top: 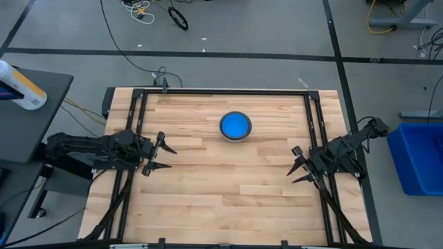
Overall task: Nest bowls inside each other
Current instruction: Return to Home Position
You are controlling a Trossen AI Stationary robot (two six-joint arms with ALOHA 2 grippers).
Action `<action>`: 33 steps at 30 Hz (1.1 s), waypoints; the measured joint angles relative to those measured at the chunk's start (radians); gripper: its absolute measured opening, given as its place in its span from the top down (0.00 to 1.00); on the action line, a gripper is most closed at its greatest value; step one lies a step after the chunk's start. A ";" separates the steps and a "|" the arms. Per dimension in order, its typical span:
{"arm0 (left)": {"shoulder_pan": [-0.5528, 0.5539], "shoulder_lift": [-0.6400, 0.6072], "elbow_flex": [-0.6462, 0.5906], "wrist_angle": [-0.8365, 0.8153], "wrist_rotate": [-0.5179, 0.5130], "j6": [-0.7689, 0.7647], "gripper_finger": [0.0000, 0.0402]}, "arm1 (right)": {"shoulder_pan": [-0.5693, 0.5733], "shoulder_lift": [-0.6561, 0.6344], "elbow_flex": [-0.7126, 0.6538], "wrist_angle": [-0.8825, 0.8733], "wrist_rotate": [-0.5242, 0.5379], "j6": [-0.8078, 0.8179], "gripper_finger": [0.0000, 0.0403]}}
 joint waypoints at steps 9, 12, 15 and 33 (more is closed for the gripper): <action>0.000 0.000 0.000 0.000 0.016 -0.009 0.30 | -0.143 0.090 -0.003 0.024 -0.121 0.057 0.60; 0.000 0.000 -0.001 0.000 0.018 -0.009 0.30 | -0.206 0.140 -0.027 0.095 -0.113 0.047 0.61; 0.000 0.000 -0.001 0.000 0.018 -0.009 0.30 | -0.280 0.191 -0.048 0.152 -0.133 0.021 0.61; 0.000 0.028 -0.001 -0.001 0.017 -0.002 0.30 | -0.798 0.243 -0.048 0.186 -0.400 -0.097 0.60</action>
